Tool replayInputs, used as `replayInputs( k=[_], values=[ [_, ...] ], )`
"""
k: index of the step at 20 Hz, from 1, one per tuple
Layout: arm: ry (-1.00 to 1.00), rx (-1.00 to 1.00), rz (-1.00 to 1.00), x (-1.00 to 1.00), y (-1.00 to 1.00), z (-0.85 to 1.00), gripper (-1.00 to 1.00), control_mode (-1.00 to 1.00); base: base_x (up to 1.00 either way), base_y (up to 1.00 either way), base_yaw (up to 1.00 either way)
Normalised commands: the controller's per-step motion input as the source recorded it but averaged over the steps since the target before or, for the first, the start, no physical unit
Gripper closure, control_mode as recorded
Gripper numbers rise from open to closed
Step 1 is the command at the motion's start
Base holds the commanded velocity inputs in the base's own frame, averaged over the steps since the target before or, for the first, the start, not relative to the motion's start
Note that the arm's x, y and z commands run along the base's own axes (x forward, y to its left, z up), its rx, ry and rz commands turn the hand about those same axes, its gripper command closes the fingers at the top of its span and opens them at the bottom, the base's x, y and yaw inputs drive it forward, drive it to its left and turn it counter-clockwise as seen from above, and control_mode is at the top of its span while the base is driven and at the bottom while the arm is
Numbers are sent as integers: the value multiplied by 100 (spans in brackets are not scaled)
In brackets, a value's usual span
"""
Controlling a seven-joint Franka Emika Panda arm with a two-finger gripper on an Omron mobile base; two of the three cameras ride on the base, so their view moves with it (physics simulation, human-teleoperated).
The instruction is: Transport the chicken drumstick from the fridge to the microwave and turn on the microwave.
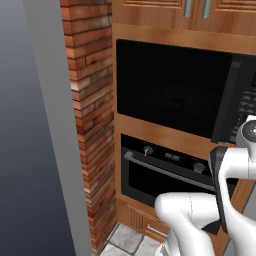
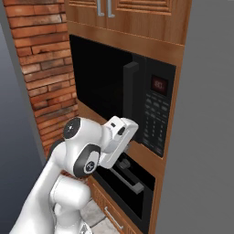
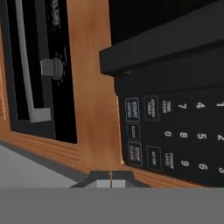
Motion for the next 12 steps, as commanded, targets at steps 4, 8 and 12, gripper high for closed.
replayInputs(
  k=[4,8,12],
  values=[
    [-11,-14,0,21,0,-36,100,-100,0,0,0],
    [-8,-12,0,24,0,-29,100,-100,0,0,0],
    [-9,-8,0,20,0,-19,100,-100,0,0,0]
  ],
)
